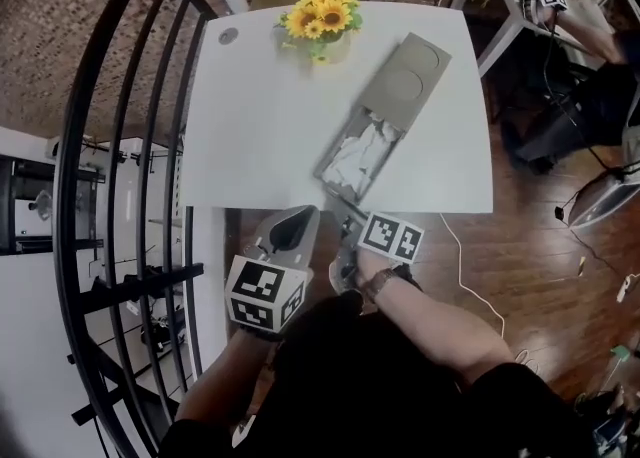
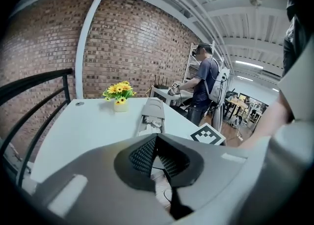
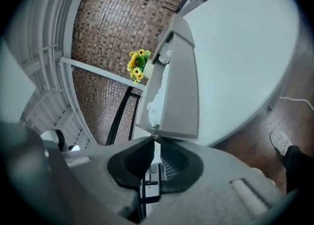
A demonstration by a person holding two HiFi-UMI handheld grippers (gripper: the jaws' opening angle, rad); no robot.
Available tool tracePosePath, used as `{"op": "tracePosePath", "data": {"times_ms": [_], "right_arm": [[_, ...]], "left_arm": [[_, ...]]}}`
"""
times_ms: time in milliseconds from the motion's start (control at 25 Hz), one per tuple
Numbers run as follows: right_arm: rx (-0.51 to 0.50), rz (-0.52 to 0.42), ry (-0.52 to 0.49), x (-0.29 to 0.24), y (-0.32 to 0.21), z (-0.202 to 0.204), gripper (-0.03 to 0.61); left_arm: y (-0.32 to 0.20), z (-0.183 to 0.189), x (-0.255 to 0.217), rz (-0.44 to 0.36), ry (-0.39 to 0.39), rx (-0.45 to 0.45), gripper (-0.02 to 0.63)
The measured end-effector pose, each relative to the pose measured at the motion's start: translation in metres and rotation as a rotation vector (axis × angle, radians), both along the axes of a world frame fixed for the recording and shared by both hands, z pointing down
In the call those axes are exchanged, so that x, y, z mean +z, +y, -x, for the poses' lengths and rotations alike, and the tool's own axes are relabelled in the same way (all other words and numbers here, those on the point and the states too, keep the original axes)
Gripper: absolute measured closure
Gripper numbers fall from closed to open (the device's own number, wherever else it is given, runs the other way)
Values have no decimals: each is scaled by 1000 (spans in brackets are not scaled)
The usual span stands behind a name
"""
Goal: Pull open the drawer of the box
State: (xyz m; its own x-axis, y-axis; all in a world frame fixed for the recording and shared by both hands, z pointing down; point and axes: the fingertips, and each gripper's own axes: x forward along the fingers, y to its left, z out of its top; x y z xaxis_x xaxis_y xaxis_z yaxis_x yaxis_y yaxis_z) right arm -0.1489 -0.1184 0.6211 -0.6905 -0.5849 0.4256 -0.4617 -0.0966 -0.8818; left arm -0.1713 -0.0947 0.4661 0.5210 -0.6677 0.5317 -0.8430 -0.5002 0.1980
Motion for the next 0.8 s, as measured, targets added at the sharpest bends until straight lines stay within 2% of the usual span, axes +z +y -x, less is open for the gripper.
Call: {"op": "tracePosePath", "data": {"times_ms": [520,640,800], "right_arm": [[50,-7,3,1,12,9,552],[52,-3,0,1,12,9,481],[58,9,2,0,17,3,463]], "left_arm": [[26,29,-7,-29,-6,3,598],[28,32,-10,-37,-9,3,598],[29,30,-15,-47,-5,10,598]]}}
